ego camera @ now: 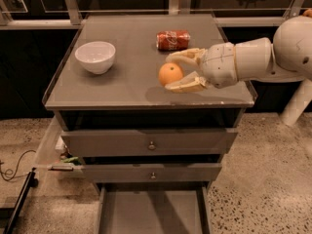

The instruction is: Pick orange from bottom drawer and place on counter

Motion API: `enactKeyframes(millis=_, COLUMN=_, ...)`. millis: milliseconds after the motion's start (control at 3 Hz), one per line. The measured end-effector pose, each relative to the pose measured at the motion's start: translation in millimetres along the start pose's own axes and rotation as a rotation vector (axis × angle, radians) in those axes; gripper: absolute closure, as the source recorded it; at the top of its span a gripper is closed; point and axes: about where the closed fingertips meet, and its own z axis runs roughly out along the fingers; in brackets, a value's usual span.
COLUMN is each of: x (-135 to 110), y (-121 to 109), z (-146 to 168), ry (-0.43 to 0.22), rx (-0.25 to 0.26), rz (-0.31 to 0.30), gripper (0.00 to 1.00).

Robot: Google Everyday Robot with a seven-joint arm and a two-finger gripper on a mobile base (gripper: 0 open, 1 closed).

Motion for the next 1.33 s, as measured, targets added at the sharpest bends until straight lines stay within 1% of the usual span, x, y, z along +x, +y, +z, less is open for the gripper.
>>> enactKeyframes(millis=333, x=12, y=-18, z=23, ry=0.029, rx=0.04, rz=0.05, gripper=1.0)
enactKeyframes(millis=667, x=27, y=-36, z=30, ry=0.091, rx=0.119, rz=0.085, gripper=1.0)
enactKeyframes(millis=1000, x=46, y=-50, z=26, ry=0.12, rx=0.191, rz=0.125, gripper=1.0)
enactKeyframes(millis=1333, x=64, y=-60, z=27, ry=0.079, rx=0.217, rz=0.19, gripper=1.0)
